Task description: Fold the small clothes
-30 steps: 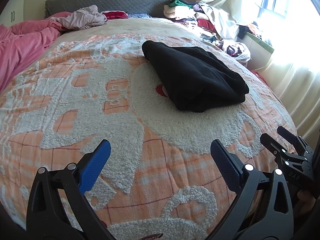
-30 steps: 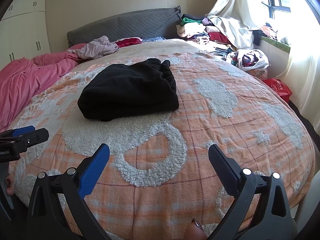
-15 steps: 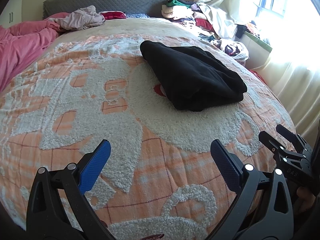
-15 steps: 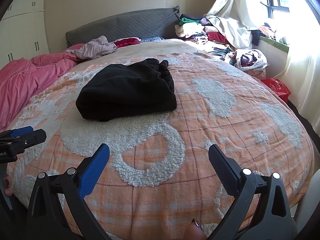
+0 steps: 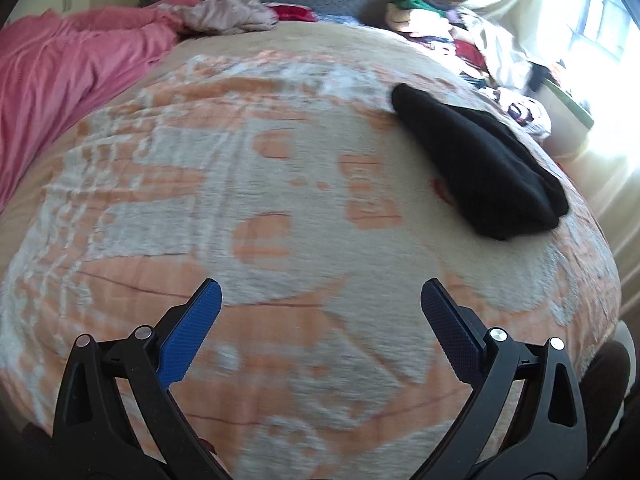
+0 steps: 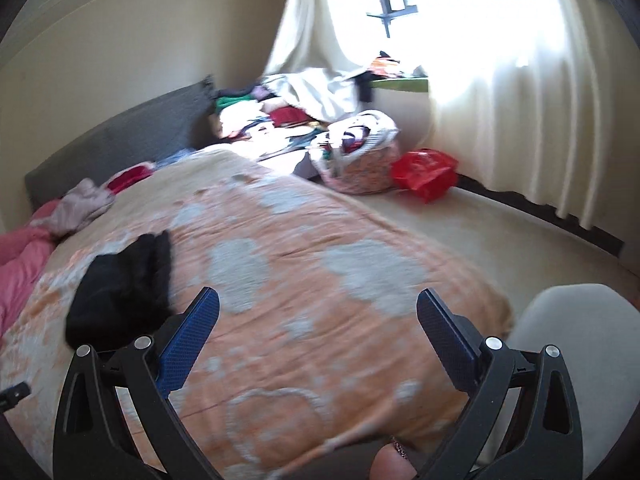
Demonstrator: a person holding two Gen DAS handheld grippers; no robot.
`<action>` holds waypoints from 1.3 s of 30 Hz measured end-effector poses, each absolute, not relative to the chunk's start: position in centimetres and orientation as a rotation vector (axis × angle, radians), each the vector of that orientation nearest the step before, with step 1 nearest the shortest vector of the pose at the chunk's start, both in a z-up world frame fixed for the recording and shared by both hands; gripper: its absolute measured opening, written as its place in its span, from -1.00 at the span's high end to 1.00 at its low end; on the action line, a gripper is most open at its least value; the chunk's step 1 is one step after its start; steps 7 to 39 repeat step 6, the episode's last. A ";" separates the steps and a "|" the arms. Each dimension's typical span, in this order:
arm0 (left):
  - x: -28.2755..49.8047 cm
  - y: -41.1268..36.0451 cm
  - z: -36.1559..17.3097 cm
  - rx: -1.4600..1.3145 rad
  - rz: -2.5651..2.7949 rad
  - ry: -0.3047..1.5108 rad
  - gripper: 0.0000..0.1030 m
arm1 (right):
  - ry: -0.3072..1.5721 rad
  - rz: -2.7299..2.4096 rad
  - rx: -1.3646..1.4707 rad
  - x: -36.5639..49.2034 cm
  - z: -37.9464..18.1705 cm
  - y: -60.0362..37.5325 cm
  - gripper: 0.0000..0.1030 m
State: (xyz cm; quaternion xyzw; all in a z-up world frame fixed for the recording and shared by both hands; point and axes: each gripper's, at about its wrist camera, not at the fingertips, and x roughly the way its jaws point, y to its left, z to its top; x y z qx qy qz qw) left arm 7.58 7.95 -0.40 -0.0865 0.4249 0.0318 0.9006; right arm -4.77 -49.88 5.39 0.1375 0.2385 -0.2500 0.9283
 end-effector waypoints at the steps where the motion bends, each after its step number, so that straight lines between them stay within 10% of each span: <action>1: 7.8 10.5 -0.5 -0.195 0.120 0.880 -0.82 | 0.499 -0.614 0.286 -5.6 5.0 -52.7 -0.91; 6: 8.7 25.2 -0.7 -0.242 0.472 0.872 -0.82 | 0.644 -1.083 0.358 -10.9 -0.9 -68.0 -0.91; 39: 8.7 25.2 -0.7 -0.242 0.472 0.872 -0.82 | 0.644 -1.083 0.358 -10.9 -0.9 -68.0 -0.91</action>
